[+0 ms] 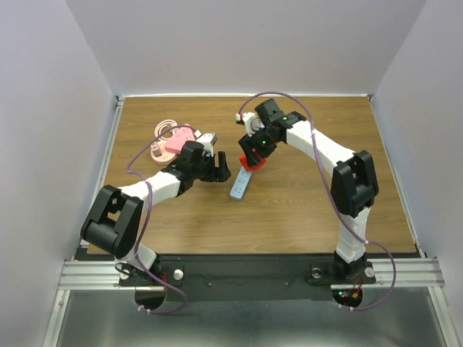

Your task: Insert the plug

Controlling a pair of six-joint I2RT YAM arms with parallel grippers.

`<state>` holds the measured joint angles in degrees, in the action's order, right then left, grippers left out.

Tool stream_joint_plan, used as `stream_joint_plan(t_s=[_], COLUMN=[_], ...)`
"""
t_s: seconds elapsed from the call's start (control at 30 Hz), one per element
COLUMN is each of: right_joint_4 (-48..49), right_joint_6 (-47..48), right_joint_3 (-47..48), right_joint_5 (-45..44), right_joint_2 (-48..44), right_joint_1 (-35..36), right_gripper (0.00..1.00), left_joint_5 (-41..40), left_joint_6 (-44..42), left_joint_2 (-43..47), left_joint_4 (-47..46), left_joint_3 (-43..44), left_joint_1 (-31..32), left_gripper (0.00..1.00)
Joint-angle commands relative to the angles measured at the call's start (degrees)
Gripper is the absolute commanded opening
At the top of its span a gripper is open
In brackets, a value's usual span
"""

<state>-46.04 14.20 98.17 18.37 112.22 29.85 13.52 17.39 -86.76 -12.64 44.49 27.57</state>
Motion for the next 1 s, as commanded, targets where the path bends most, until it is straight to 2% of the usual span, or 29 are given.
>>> stream_joint_plan(t_s=[0.0, 0.27, 0.53, 0.97], right_joint_4=[-5.3, -7.9, -8.7, -8.9], right_joint_6=[1.8, 1.7, 2.3, 2.9], right_joint_3=[3.5, 4.4, 5.1, 3.6], right_joint_5=[-4.5, -11.9, -13.4, -12.9], right_joint_2=[1.3, 3.7, 5.3, 2.8], right_joint_1=[2.8, 6.5, 7.3, 7.7], right_gripper=[0.01, 0.01, 0.00, 0.00], left_joint_5=[2.3, 4.0, 4.8, 6.2], left_joint_6=[0.6, 0.7, 0.5, 0.5], left_joint_2=[1.9, 1.1, 0.7, -0.6], left_joint_4=[-2.6, -3.2, -3.5, -4.1], left_joint_3=[-0.6, -0.2, -0.6, -0.5], left_joint_1=[-0.9, -1.4, -1.4, -1.4], left_gripper=[0.84, 0.84, 0.84, 0.84])
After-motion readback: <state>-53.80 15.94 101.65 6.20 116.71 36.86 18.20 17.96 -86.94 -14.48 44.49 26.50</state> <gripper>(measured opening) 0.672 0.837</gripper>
